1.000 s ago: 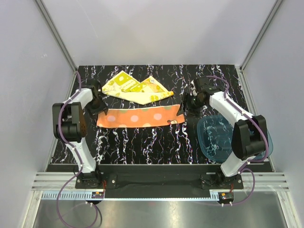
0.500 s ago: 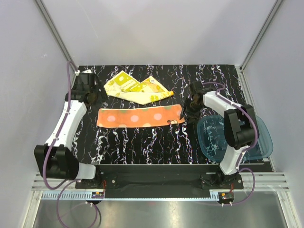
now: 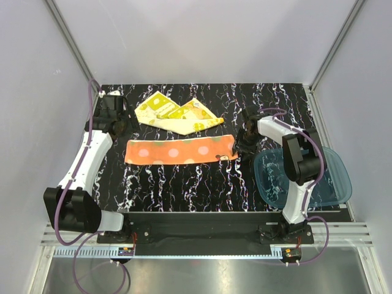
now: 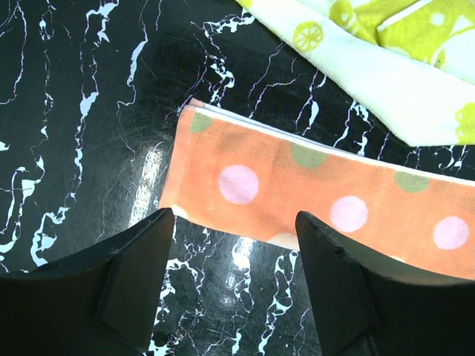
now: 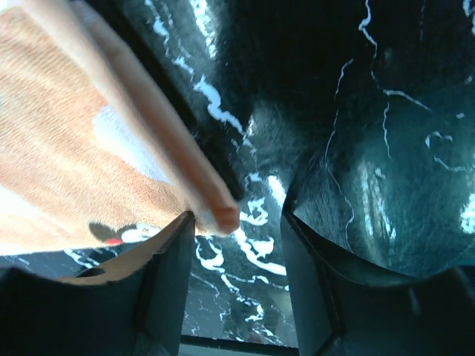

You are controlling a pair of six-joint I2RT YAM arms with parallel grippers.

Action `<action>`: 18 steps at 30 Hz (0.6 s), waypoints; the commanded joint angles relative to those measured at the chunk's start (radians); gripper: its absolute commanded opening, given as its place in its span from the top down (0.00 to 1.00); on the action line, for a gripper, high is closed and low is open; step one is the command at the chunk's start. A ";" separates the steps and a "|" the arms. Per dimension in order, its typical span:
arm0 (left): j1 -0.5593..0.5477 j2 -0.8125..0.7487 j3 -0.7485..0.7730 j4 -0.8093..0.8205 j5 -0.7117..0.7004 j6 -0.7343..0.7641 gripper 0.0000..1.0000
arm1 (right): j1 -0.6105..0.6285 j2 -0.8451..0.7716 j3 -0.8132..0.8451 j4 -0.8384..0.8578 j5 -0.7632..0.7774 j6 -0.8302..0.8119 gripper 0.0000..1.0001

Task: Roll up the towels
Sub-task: Fold the towel

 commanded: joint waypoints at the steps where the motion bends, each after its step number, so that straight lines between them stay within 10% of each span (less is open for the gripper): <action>1: 0.002 -0.018 -0.002 0.033 -0.008 0.018 0.29 | 0.001 0.027 0.039 0.024 0.026 0.018 0.44; 18: -0.021 -0.024 -0.005 0.027 -0.037 0.029 0.30 | -0.002 0.026 0.100 -0.030 0.096 -0.037 1.00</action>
